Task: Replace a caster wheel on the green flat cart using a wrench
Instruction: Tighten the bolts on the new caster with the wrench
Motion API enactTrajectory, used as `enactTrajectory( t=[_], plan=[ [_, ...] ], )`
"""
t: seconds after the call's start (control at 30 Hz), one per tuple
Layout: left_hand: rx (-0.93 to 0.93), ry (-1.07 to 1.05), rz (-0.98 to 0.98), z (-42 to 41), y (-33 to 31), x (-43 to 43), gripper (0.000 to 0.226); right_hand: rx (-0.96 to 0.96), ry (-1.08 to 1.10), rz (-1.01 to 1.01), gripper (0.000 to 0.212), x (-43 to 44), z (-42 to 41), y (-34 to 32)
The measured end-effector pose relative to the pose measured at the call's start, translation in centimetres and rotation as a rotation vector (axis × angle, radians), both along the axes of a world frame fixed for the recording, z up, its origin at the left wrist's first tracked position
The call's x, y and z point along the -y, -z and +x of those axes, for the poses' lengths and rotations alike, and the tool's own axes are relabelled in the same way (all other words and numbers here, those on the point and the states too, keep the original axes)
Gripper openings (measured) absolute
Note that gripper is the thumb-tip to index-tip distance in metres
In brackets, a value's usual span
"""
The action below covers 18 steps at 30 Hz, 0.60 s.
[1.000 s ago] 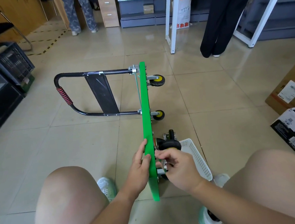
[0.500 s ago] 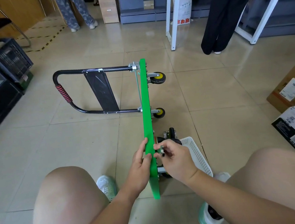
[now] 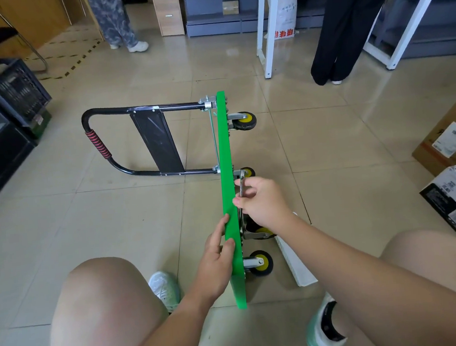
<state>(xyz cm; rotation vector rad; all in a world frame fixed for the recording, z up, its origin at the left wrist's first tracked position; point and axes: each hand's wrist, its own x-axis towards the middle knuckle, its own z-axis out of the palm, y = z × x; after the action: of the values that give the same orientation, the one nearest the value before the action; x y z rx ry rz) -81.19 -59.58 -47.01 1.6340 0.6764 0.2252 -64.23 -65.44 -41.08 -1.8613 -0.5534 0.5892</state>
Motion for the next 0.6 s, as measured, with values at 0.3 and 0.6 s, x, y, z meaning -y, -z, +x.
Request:
enactTrajectory(
  t=[0.3, 0.6],
  plan=[
    [0.008, -0.013, 0.000, -0.1, -0.5, 0.3, 0.050, 0.063, -0.035, 0.103, 0.014, 2.6, -0.9, -3.3],
    [0.048, -0.035, 0.009, 0.2, 0.2, 0.2, 0.048, 0.294, -0.035, 0.300, 0.023, 7.3, -6.1, -0.3]
  ],
)
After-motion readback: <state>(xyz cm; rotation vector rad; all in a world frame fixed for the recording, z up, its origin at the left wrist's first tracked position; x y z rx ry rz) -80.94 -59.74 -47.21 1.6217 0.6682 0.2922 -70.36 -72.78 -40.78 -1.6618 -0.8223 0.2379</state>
